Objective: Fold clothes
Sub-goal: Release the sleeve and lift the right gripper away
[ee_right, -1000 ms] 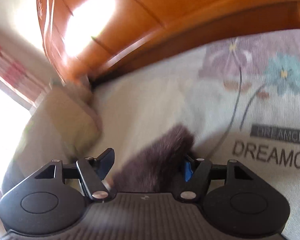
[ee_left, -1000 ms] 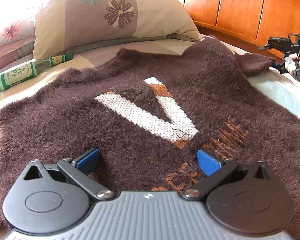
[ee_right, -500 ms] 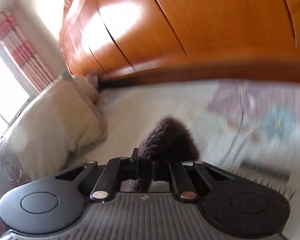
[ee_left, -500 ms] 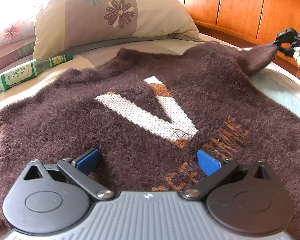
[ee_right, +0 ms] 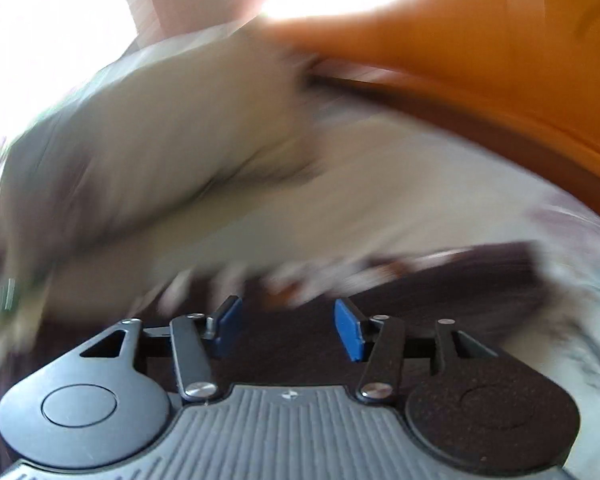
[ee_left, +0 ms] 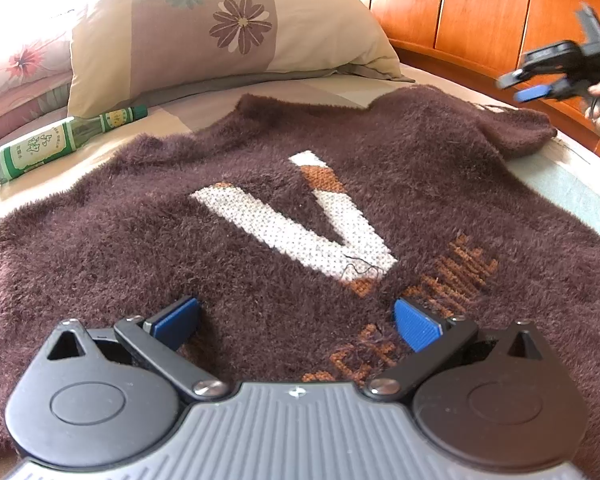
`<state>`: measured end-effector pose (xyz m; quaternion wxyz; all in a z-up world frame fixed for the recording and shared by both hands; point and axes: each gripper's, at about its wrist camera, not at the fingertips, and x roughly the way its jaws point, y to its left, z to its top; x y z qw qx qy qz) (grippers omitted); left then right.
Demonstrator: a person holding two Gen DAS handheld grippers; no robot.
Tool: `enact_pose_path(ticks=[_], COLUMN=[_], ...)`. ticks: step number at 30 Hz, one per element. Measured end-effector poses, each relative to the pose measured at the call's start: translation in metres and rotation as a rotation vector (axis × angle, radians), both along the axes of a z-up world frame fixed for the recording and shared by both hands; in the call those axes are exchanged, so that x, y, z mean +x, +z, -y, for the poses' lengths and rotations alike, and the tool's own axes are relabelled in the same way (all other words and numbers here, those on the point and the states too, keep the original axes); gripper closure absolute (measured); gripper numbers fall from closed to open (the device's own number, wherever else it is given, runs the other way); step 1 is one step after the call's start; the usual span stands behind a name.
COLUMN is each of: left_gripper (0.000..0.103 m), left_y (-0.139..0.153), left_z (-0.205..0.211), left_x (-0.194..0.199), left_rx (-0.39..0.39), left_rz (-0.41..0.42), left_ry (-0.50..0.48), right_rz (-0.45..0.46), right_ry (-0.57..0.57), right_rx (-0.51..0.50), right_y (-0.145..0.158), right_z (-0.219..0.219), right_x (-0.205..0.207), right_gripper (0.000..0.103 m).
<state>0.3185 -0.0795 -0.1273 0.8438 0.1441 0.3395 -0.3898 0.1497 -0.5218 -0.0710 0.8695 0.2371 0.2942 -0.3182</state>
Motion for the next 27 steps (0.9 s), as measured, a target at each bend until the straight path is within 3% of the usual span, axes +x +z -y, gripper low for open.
enact_pose_path(ticks=[4,8,13,18,27], left_gripper=[0.000,0.000,0.000,0.000,0.001], left_y=[0.000,0.000,0.000,0.000,0.010], left_z=[0.000,0.000,0.000,0.001,0.003], left_x=[0.000,-0.001,0.000,0.000,-0.005], left_rx=[-0.001,-0.001,0.000,0.006,0.070], left_rz=[0.002,0.003,0.002,-0.001,0.021], left_ry=[-0.003,-0.004,-0.004,-0.003,-0.045], right_rz=[-0.141,-0.282,-0.339,-0.397,-0.179], right_ry=[0.142,0.285,0.204,0.221,0.377], right_rx=[-0.052,-0.104,-0.072,-0.086,0.022], right_y=[-0.021,-0.042,-0.035,-0.022,0.007], right_z=[-0.031,-0.061,-0.016,-0.027,-0.086], right_x=[0.038,0.075,0.040,0.045,0.137], right_gripper=[0.045,0.033,0.033,0.033,0.029])
